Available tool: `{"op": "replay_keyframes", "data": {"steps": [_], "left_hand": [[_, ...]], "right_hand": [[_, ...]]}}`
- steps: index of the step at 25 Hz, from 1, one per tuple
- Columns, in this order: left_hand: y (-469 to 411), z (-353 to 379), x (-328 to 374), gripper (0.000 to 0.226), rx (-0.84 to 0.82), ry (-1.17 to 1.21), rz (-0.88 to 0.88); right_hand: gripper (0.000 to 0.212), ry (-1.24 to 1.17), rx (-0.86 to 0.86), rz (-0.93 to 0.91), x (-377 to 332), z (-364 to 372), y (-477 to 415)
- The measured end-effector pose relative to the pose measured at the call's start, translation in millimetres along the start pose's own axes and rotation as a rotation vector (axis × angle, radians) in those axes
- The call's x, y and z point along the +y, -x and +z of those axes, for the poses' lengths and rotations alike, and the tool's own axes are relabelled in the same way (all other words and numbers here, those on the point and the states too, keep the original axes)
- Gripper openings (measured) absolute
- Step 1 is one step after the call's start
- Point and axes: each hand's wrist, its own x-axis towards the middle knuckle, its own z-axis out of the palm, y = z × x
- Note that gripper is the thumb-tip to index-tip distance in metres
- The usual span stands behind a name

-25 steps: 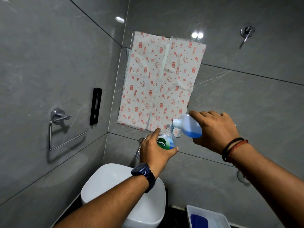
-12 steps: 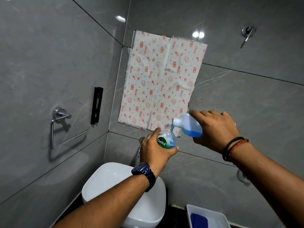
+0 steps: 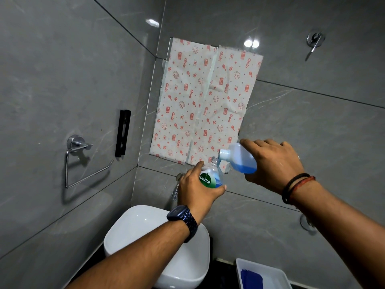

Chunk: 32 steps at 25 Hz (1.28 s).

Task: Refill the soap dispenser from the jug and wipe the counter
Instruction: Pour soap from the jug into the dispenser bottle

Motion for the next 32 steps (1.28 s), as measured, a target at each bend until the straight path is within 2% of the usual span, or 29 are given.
{"op": "replay_keyframes", "data": {"steps": [32], "left_hand": [[1.1,0.9,3.3,0.09,-0.002,0.024,-0.014]], "right_hand": [[0.078,-0.008,-0.022,0.011,-0.3,-6.8,2.5]]}}
